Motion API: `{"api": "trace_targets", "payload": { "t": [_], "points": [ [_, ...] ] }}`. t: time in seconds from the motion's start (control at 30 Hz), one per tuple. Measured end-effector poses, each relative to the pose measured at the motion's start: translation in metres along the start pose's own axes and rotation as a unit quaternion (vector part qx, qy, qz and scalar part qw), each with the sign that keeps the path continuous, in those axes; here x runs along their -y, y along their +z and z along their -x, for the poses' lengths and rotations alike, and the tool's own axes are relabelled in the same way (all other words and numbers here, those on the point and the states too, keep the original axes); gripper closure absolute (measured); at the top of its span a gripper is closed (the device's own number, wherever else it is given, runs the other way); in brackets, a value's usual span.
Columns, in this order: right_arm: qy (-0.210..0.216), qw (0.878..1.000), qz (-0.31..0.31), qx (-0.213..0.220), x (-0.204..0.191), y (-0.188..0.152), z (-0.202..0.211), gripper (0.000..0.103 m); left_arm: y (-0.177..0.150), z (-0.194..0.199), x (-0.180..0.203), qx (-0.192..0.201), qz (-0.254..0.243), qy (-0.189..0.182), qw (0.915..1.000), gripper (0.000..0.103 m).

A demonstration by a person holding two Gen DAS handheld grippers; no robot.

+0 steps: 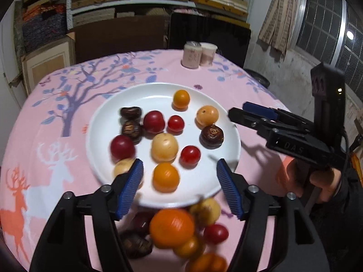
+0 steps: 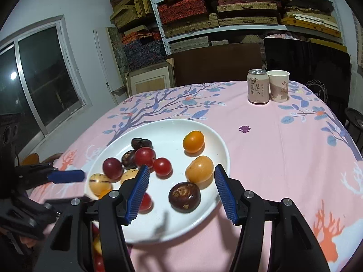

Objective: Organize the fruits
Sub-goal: 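Grasp a small yellow orange with the left tool while the right tool grasps a mandarin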

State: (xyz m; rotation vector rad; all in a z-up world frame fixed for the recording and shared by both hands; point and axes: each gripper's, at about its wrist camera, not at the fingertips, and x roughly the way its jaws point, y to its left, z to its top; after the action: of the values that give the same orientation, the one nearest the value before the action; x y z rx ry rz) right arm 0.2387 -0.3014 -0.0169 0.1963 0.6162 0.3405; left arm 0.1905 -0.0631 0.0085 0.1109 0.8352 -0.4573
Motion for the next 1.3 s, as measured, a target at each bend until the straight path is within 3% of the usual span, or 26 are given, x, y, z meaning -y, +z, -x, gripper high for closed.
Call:
{"api": "trace_targets", "payload": {
  "t": [0.27, 0.47, 0.53, 0.6, 0.7, 1.0, 1.3],
  "points": [
    [0.033, 0.999, -0.040, -0.010, -0.010, -0.035, 0.046, 0.041, -0.085, 0.071, -0.001, 0.000, -0.033, 0.014, 0.9993, 0.033],
    [0.039, 0.998, -0.046, -0.025, -0.028, -0.073, 0.071, 0.036, -0.141, 0.068, 0.015, -0.031, -0.060, 0.026, 0.9974, 0.034],
    [0.045, 0.998, -0.043, -0.030, -0.036, -0.082, 0.076, 0.036, -0.151, 0.057, 0.021, -0.042, -0.062, 0.021, 0.9970, 0.048],
    [0.052, 0.997, -0.035, -0.039, -0.047, -0.091, 0.080, 0.037, -0.160, 0.046, 0.027, -0.052, -0.078, 0.041, 0.9947, 0.064],
    [0.052, 0.997, -0.005, -0.051, -0.067, -0.104, 0.086, 0.037, -0.166, 0.047, 0.028, -0.029, -0.079, 0.049, 0.9953, 0.066],
    [0.064, 0.993, 0.067, -0.077, -0.117, -0.120, 0.080, 0.038, -0.166, 0.063, -0.002, 0.029, 0.011, 0.039, 0.9988, 0.066],
    [0.031, 0.986, 0.112, -0.124, -0.148, -0.120, 0.043, 0.038, -0.163, 0.059, -0.021, 0.016, 0.068, 0.040, 0.9967, 0.066]
  ]
}}
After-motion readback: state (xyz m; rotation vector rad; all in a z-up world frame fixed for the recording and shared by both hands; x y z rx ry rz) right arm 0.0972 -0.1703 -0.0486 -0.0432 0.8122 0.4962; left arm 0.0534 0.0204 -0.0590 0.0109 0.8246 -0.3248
